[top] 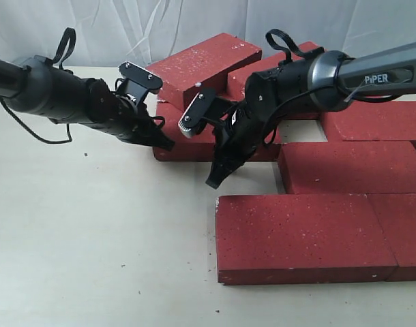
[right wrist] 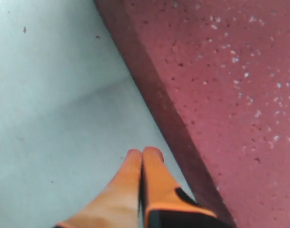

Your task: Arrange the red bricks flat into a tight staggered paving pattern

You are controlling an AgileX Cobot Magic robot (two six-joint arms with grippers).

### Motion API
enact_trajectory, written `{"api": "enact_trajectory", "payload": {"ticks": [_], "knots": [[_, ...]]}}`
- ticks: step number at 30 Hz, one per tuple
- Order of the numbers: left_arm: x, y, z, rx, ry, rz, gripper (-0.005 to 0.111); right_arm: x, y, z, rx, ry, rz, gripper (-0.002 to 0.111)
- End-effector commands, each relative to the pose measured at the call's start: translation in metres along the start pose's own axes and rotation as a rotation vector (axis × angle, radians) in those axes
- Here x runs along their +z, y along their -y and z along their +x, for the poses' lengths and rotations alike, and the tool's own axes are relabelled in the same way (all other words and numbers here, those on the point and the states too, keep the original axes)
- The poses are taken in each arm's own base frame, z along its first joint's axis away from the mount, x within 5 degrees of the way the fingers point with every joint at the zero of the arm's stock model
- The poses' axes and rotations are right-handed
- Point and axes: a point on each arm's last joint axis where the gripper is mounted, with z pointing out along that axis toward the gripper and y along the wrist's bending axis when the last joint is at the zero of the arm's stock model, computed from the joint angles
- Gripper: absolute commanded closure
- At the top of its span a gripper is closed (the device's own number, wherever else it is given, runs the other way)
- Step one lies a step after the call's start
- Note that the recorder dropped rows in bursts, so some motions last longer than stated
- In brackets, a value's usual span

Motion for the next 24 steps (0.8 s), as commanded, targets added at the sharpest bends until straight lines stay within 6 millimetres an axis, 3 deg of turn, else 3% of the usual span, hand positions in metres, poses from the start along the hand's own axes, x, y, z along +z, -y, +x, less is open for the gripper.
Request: {"api": "enact_trajectory", "payload": {"ticks": [1,10,24], "knots": [[-0.003,0.009,-0.008,0.0,0.032,0.008,0.107,-0.003,0.002,0.0,0.006,0.003,0.005,0.109],[-0.003,0.013,-0.009,0.02,0.026,0.019,0.107,-0.003,0.006,-0.004,0.029,0.048,0.041,0.109],[-0.004,0.015,-0.004,0.072,-0.021,0.036,0.107,-0.022,-0.006,0.011,-0.006,-0.159,-0.092,0.109]]}}
